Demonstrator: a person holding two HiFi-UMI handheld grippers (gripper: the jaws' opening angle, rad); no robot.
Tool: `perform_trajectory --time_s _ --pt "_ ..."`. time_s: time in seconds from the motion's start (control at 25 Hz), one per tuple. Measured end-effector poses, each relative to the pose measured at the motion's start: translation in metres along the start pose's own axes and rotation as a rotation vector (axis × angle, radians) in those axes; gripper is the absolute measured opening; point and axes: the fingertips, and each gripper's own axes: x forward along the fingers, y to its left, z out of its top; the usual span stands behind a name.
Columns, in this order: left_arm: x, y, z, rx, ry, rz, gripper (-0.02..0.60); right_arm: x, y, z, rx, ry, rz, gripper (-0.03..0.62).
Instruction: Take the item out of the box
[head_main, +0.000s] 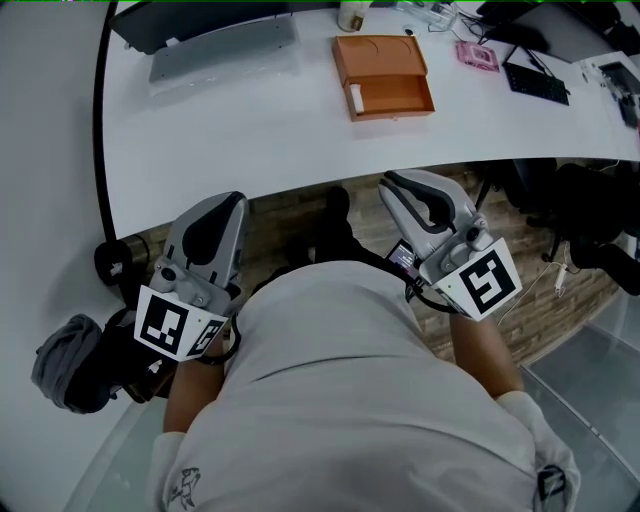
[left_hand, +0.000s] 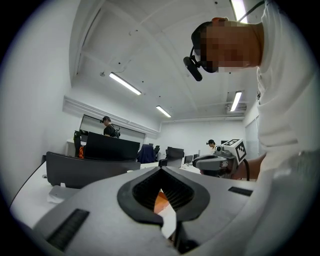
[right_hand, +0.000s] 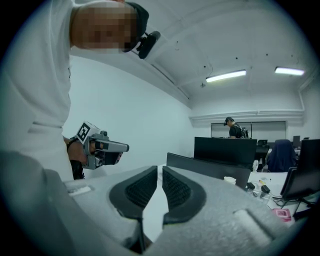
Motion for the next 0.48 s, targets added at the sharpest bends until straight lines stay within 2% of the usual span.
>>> perform_trajectory --time_s 0.48 --pt "0.1 0.035 -0.009 -0.023 0.04 0.029 -0.003 0.039 -0.117 -0.022 0.003 0.029 0.031 0.075"
